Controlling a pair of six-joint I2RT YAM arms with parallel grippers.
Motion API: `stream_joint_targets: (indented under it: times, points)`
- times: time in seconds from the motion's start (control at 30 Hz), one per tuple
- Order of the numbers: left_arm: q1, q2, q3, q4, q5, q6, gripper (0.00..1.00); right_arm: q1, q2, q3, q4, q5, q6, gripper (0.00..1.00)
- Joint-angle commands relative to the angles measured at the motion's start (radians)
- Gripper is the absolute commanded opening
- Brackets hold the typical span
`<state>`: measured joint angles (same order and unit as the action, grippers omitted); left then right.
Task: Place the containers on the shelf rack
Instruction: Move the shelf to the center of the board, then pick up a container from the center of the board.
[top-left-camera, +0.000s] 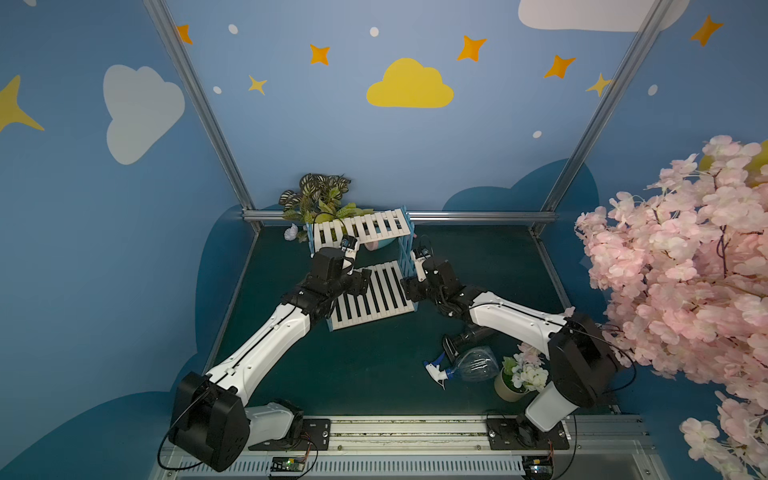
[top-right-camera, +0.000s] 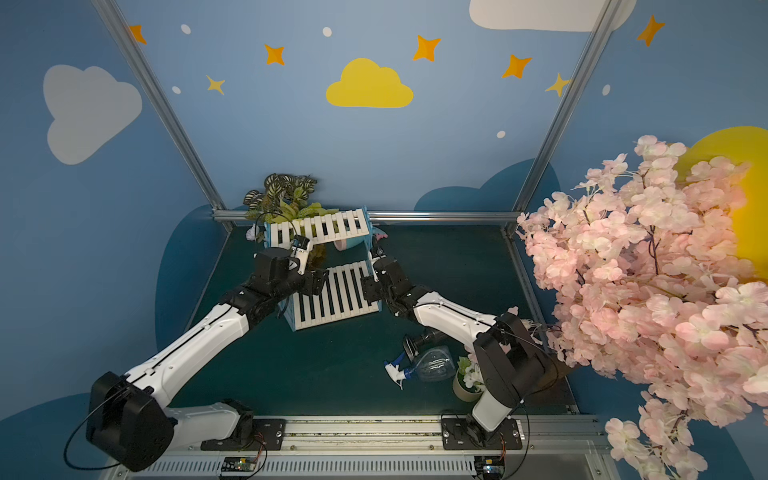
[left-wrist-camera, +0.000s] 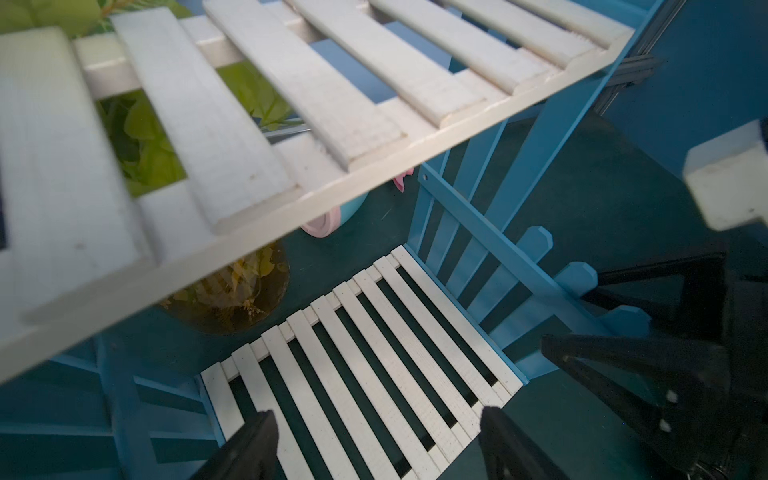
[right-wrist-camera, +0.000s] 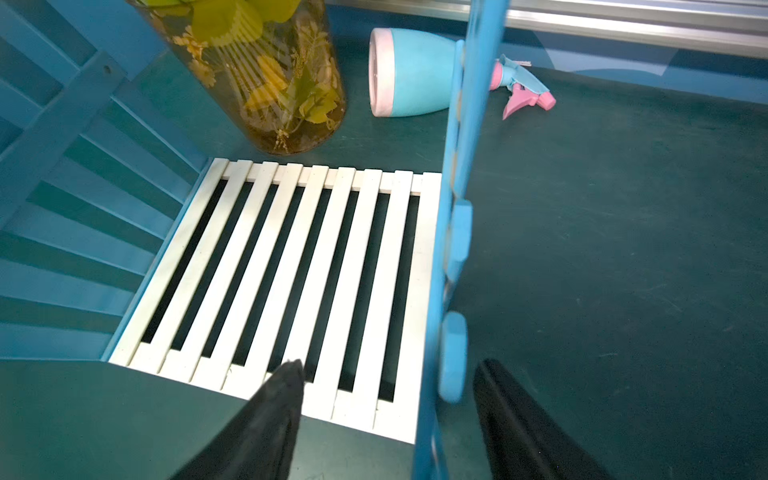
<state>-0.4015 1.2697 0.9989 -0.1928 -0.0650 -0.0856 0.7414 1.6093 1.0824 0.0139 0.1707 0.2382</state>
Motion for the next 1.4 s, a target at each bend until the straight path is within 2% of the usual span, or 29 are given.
stream_joint_targets:
  times: [0.0, 0.1, 0.17, 0.2, 0.3, 0.4, 0.57, 0.77, 0.9, 1.13, 1.37]
  points:
    - [0.01, -0.043, 0.001, -0.052, 0.055, -0.026, 0.83, -0.034, -0.175, -0.058, -0.025, 0.007, -0.018, 0.81]
    - [0.028, -0.089, -0.004, -0.092, 0.109, -0.043, 0.85, -0.055, -0.314, -0.175, -0.007, 0.039, 0.009, 0.85]
    - [0.055, -0.121, -0.012, -0.119, 0.155, -0.058, 0.85, -0.078, -0.378, -0.277, 0.085, 0.094, 0.084, 0.85]
    - [0.071, -0.136, -0.015, -0.133, 0.182, -0.066, 0.86, -0.098, -0.39, -0.312, 0.134, 0.099, 0.07, 0.84]
    - [0.114, -0.172, -0.013, -0.171, 0.247, -0.078, 0.86, -0.184, -0.346, -0.259, 0.09, 0.096, 0.138, 0.81]
    - [0.142, -0.206, -0.012, -0.207, 0.261, -0.058, 0.86, -0.257, -0.195, -0.092, -0.009, 0.035, 0.201, 0.78]
    - [0.174, -0.26, -0.052, -0.207, 0.281, 0.002, 0.86, -0.301, 0.147, 0.229, -0.123, -0.004, 0.229, 0.75]
    - [0.186, -0.286, -0.071, -0.229, 0.272, 0.063, 0.86, -0.319, 0.5, 0.609, -0.264, -0.067, 0.302, 0.73]
    - [0.191, -0.278, -0.077, -0.228, 0.267, 0.067, 0.86, -0.323, 0.687, 0.818, -0.299, -0.166, 0.434, 0.71]
    - [0.194, -0.237, -0.079, -0.219, 0.263, 0.057, 0.86, -0.33, 0.874, 0.982, -0.167, -0.322, 0.674, 0.65]
    - [0.193, -0.214, -0.073, -0.227, 0.246, 0.061, 0.86, -0.344, 0.987, 1.003, 0.072, -0.4, 0.983, 0.57]
